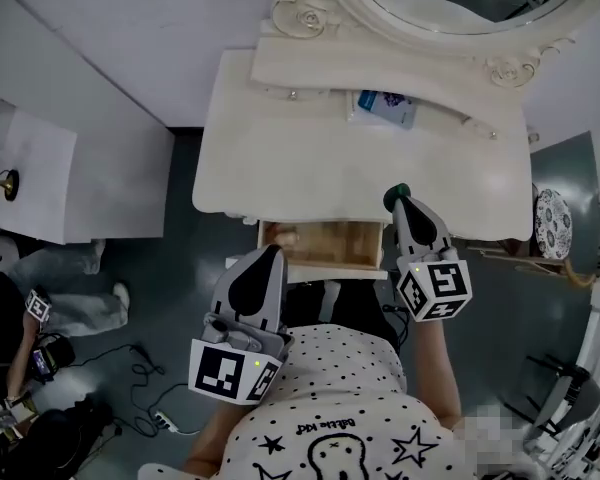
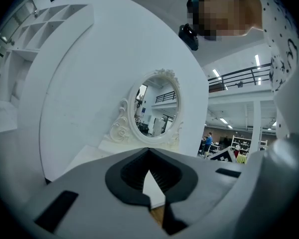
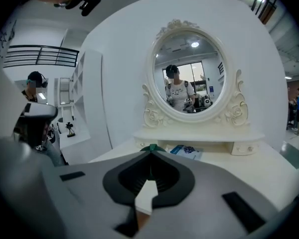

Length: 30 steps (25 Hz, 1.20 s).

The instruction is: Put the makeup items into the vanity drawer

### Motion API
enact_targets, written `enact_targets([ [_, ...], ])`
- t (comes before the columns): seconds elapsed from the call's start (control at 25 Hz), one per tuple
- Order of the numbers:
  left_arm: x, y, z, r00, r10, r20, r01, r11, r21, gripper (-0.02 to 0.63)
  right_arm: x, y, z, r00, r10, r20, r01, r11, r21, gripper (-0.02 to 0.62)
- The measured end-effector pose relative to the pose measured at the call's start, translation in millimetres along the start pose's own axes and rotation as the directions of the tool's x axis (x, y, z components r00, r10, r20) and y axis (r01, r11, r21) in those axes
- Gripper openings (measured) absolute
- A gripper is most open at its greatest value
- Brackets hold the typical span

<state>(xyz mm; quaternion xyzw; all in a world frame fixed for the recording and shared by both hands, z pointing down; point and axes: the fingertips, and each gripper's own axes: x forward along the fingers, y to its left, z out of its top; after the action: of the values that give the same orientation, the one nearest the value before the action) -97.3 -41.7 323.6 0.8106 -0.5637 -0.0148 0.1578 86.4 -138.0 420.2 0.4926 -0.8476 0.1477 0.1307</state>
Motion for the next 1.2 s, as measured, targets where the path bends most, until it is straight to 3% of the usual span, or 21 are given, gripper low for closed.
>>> enact_targets([
  [0.24,-0.2,-2.1,0.2,1.0,-0.008,0.002,0.008,1.0,0.004,-0.005,-40.1,20.1,3.7,0.999,0.007,0.04,-0.01,0.998,0.067,0.009],
  [0.52,0.4,0.1,1.5,1.0,-0.007,0.01,0.007,1.0,0.012,-0.003,-68.1,44.1,2.2,0.999,0.03,0.044,-0.033,0.996,0.079,0.008],
  [1.2,-0.9,-13.9,1.3,0.998,-0.058,0.019,0.058,0.998,0.007,-0.004,-92.3,44.3,-7.3,0.999,-0.021,0.033,0.019,0.999,0.037,0.008],
])
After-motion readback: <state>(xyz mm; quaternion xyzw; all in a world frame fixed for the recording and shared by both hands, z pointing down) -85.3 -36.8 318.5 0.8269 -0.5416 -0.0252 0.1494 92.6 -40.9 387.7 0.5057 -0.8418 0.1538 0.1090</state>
